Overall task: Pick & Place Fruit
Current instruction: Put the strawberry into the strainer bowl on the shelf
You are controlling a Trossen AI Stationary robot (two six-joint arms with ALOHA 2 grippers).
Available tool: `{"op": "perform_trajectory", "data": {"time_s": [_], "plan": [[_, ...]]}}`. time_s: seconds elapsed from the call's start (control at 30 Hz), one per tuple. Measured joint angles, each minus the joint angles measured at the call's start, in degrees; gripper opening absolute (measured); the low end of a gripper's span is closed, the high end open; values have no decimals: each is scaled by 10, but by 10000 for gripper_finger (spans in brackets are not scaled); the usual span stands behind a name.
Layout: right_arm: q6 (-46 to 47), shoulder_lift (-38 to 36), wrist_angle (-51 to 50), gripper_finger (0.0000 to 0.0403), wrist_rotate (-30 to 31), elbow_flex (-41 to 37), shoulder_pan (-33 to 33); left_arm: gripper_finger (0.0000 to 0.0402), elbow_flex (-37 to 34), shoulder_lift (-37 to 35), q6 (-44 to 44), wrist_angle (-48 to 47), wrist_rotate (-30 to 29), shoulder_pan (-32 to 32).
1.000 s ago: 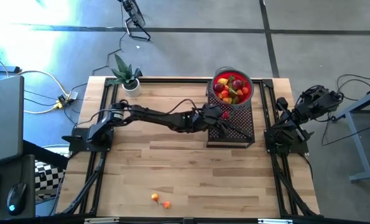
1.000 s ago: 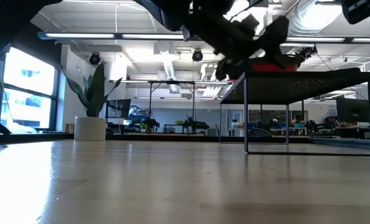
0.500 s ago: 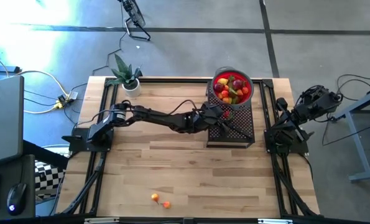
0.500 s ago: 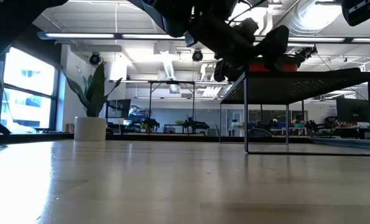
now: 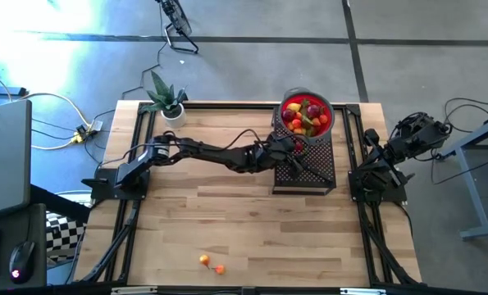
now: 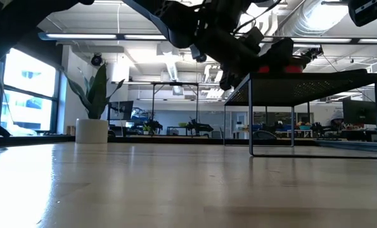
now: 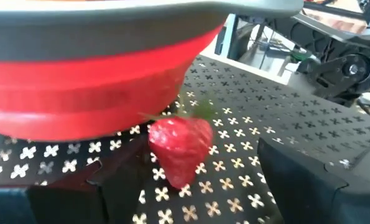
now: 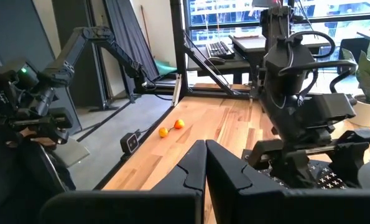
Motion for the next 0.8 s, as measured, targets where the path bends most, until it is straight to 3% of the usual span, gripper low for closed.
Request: {"op": "perform_trajectory", "data": {"time_s": [0.8], "plan": [[-4, 0, -1, 3, 15, 0, 0, 293, 0, 10, 4, 18, -6, 7]]}}
